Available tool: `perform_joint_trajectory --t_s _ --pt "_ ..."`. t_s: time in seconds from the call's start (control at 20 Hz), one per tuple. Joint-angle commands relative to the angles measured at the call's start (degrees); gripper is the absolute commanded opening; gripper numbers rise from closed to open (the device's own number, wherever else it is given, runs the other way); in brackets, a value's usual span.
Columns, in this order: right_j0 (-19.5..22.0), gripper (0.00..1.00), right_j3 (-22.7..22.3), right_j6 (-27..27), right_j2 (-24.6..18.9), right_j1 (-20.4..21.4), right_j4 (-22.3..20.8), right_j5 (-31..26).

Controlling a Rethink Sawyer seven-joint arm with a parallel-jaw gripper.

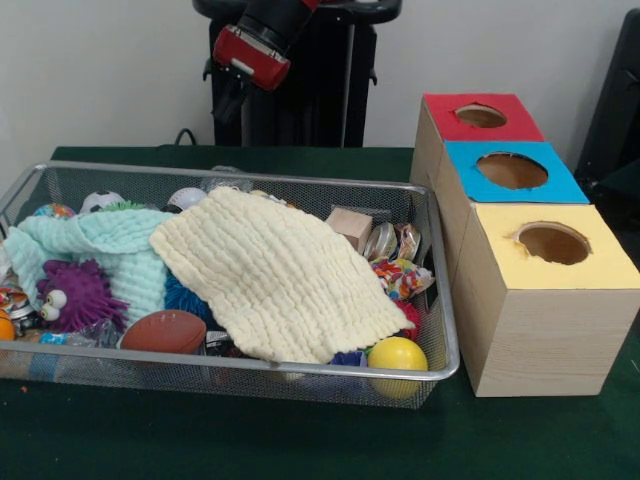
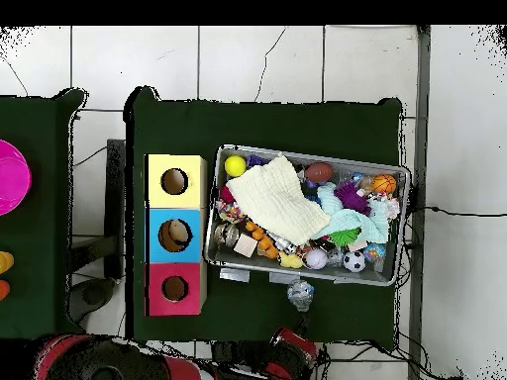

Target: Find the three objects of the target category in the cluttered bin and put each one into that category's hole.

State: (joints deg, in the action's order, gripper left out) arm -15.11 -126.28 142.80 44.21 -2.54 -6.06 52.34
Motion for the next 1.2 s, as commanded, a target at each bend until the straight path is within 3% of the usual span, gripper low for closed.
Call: perform_joint_trajectory --t_s 0.05,0.65,1.2 --pt "0.8 0.00 5.4 6.2 -8.2 -7.5 7.2 14.9" --pt "7.3 0.00 11.9 4.8 -10.7 -14.3 5.1 28.2" --pt "8.6 0.00 13.8 3.1 -11.4 -15.5 5.4 28.4"
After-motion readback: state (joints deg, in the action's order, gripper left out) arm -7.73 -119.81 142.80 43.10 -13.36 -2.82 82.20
